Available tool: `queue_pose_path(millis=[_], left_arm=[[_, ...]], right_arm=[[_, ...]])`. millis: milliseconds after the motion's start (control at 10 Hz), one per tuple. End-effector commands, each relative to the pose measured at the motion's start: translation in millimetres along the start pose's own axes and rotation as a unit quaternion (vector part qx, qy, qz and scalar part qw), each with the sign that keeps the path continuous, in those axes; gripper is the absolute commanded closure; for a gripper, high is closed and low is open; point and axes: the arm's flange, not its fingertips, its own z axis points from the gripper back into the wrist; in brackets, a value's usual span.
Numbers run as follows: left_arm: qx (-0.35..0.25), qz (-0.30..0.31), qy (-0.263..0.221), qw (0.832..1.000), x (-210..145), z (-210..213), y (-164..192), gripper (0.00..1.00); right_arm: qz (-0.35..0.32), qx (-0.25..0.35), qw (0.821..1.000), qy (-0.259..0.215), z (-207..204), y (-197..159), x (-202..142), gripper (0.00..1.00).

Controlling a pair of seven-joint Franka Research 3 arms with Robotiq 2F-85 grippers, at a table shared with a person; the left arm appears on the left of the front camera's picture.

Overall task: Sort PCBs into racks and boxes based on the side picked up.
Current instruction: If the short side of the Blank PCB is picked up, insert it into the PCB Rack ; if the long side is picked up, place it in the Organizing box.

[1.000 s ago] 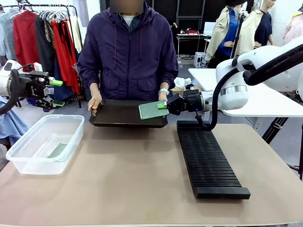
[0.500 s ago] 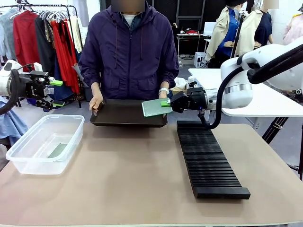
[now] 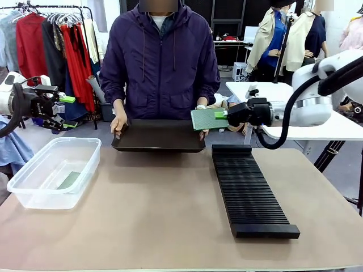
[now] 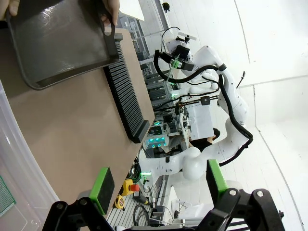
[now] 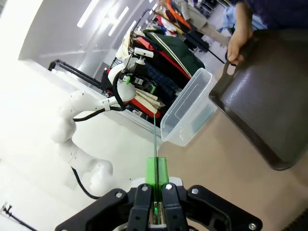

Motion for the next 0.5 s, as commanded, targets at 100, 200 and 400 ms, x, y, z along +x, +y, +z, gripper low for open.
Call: queue_pose_path(millis=[100, 200, 400], left_arm=[[0.000, -0.001, -0.001, 1.000, -2, 1, -3, 0.00], [0.000, -0.001, -0.001, 1.000, -2, 1, -3, 0.00], [0.000, -0.001, -0.001, 1.000, -2, 1, -3, 0.00]], right_arm=[[0.095, 0.028, 0.995, -0.016, 37, -2, -15, 1.00], [0.109, 0.034, 0.993, -0.023, 48, -3, -21, 1.00], [0.172, 0.033, 0.984, -0.013, 70, -13, -28, 1.00]])
